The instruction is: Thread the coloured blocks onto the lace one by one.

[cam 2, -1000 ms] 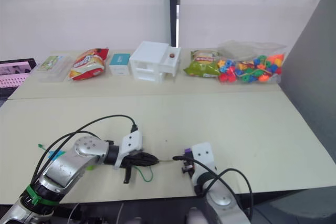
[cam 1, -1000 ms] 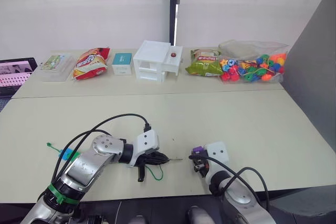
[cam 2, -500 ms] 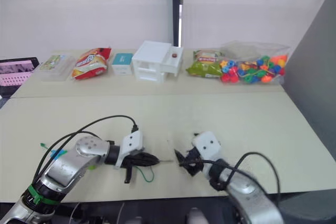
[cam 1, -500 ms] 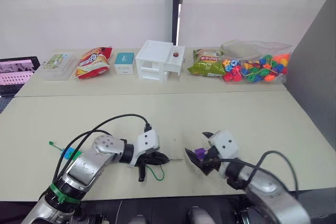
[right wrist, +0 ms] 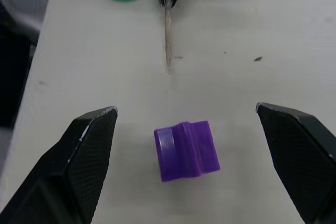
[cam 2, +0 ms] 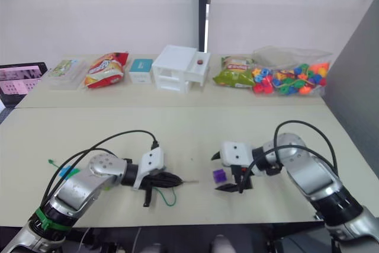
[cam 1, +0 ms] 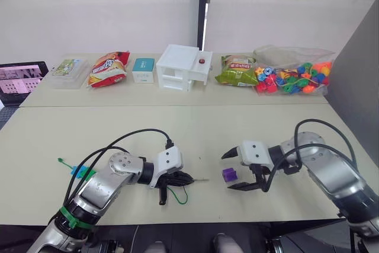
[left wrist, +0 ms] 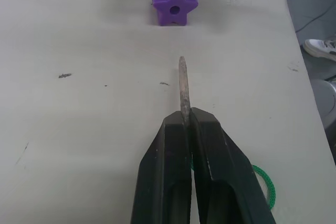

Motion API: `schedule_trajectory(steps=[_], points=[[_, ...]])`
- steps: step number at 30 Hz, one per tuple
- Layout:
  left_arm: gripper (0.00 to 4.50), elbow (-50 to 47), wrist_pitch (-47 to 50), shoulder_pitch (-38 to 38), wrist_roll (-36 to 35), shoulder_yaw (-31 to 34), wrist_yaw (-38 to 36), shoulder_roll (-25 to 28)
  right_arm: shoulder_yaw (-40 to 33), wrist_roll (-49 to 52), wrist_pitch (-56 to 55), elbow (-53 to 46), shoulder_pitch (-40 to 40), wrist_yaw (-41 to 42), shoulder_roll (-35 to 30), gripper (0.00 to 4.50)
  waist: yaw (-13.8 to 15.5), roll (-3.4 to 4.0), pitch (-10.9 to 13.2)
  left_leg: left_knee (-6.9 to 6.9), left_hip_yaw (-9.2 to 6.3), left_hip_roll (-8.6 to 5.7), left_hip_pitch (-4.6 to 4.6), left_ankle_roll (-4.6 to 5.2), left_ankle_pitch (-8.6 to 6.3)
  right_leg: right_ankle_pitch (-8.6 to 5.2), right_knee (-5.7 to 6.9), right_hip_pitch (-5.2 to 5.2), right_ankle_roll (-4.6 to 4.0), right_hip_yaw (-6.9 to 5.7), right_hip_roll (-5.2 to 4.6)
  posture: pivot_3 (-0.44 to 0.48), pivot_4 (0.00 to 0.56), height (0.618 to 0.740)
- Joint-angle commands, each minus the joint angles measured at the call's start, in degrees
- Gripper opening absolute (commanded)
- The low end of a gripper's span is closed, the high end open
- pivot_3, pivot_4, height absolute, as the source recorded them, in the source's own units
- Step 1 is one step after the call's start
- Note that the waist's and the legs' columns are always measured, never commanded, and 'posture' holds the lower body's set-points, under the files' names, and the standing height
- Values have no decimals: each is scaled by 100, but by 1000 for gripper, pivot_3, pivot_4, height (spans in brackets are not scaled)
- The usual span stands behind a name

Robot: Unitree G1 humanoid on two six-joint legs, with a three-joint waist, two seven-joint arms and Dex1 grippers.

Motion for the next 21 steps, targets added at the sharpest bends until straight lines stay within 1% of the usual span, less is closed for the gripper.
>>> schedule_trajectory(steps=[1, 4, 11, 14, 20, 21], points=[[0, -216, -21, 6, -13, 76, 51, 22, 75, -248, -627, 448, -239, 238, 148, 4462, 3, 0, 0, 0, -1, 0, 0, 0, 0, 0, 2, -2, 0, 0, 0, 0, 150, 740], [0, -227, -18, 22, -18, 98, 74, 42, 97, -325, -838, 705, -313, 398, 246, 4462, 9, 0, 0, 1, -2, 0, 0, 0, 0, 0, 3, -1, 0, 0, 0, 0, 150, 740], [0, -298, 1, 79, -42, 120, 118, 90, 50, -444, -1095, 910, -281, 521, 340, 4462, 3, 0, 0, 1, -3, 0, 2, 0, 0, 0, 7, -1, 0, -1, 0, 0, 150, 740], [0, -320, 9, 85, -55, 121, 129, 98, 24, -497, -1137, 993, -271, 471, 421, 3641, 4, 0, 0, 1, -3, 0, 3, 0, 0, 0, 10, -1, 0, 0, 0, 0, 150, 740], [0, -409, 78, 47, -106, 124, 124, 110, -26, -592, -1229, 1129, -219, 353, 507, 1575, 5, 0, 0, 1, -3, 0, 4, 0, 0, 0, 11, 0, -1, 0, 0, 0, 150, 740], [0, -430, 98, 32, -116, 120, 118, 111, -47, -572, -1198, 1111, -194, 322, 516, 1414, 5, 0, 0, 1, -3, 0, 4, 0, 0, 0, 11, 0, -1, 0, 0, 0, 150, 740]])
